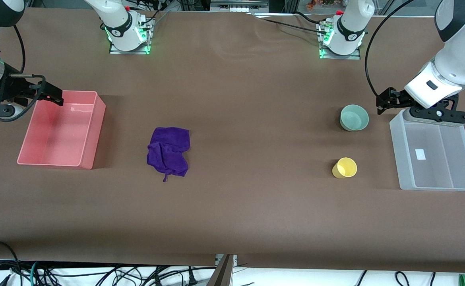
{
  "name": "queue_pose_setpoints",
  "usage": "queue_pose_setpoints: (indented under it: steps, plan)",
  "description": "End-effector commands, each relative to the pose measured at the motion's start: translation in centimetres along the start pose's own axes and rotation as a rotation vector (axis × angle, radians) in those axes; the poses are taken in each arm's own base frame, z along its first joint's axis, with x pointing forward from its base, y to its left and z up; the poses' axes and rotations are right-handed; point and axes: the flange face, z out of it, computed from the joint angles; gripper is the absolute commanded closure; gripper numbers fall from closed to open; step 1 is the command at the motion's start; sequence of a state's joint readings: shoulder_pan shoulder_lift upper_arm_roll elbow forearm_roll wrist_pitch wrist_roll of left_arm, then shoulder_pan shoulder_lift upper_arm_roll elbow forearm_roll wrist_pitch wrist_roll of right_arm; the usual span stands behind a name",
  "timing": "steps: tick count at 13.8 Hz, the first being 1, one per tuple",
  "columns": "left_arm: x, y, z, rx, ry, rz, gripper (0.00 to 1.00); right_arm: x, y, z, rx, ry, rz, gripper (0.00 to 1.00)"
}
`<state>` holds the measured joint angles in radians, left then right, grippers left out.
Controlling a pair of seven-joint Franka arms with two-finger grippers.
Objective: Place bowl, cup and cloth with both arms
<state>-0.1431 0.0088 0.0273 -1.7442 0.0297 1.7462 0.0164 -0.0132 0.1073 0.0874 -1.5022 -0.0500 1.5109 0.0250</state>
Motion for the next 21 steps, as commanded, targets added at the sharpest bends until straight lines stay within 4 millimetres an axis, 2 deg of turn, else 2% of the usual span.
queue_pose_setpoints:
  steps: [1, 3, 9, 21]
  plan:
    - [0.1, 0.2, -0.9, -0.009, -0.001, -0.002, 0.0, 0.2, 0.0, -0.7, 0.011, 0.009, -0.01, 0.0]
    - [0.0, 0.3, -1.1, -0.009, -0.001, 0.001, 0.0, 0.2, 0.0, -0.7, 0.011, 0.009, -0.012, 0.0]
    - [-1.4, 0.2, -3.5, -0.019, 0.018, -0.003, 0.0, 0.2, 0.0, -0.7, 0.01, 0.009, -0.013, 0.0]
    - [-1.3, 0.2, -3.3, -0.021, 0.012, -0.001, 0.0, 0.2, 0.0, -0.7, 0.011, 0.009, -0.007, 0.0]
